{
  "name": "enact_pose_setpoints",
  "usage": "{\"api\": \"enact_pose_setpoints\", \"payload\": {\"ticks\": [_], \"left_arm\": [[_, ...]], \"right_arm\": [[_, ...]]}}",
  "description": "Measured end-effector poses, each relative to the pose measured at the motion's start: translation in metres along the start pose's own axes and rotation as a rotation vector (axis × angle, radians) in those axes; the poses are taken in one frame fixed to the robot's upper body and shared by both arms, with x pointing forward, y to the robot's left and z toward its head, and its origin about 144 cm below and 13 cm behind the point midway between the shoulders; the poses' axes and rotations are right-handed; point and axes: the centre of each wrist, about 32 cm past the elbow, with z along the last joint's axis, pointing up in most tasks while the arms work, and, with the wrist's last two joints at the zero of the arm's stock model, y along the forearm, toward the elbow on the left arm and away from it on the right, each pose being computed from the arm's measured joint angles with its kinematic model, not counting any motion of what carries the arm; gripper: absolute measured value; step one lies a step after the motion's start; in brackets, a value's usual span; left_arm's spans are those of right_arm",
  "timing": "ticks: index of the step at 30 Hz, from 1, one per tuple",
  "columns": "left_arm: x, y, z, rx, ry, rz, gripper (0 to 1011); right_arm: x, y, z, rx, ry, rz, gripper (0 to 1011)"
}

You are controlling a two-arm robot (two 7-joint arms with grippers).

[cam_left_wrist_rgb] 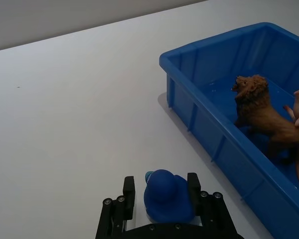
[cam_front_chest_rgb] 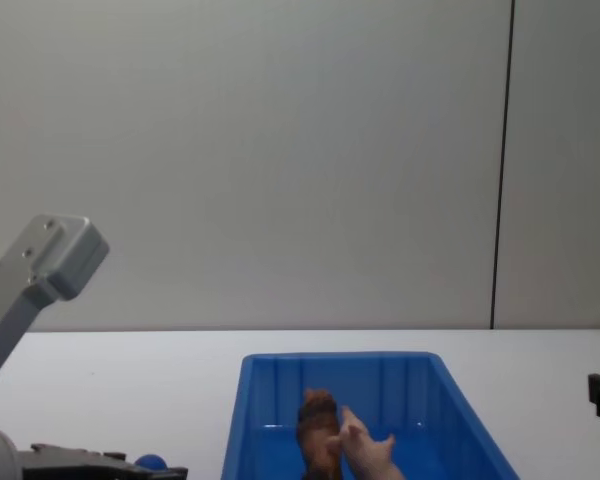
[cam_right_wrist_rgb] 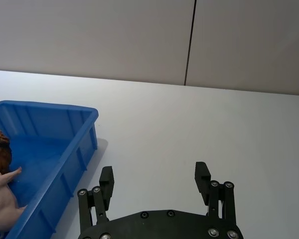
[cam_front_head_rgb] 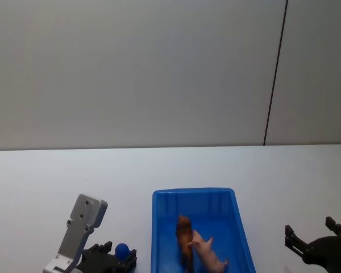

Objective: Pick up the two dolls from the table and place them into the box.

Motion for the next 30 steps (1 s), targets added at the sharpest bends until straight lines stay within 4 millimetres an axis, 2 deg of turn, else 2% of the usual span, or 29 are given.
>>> {"api": "enact_pose_setpoints", "payload": {"ticks": [7,8,9,12,20,30], "left_arm": [[0.0,-0.003,-0.002,0.004,-0.014,-0.009,473],[0.0,-0.003,-0.002,0.004,-0.015,-0.01,473],[0.0,-0.003,-0.002,0.003,-0.016,-0.011,401],[0.0,-0.004,-0.002,0.0,-0.02,-0.015,316],[-0.001,-0.004,0.0,-0.024,-0.031,-0.025,261],[-0.001,0.004,0.015,-0.116,-0.068,-0.027,202]], "right_arm": [[0.0,0.0,0.0,0.0,0.0,0.0,1001],[0.0,0.0,0.0,0.0,0.0,0.0,1001],[0.0,0.0,0.0,0.0,0.0,0.0,1001],[0.0,0.0,0.0,0.0,0.0,0.0,1001],[0.0,0.0,0.0,0.0,0.0,0.0,1001],[0.0,0.0,0.0,0.0,0.0,0.0,1001]]}}
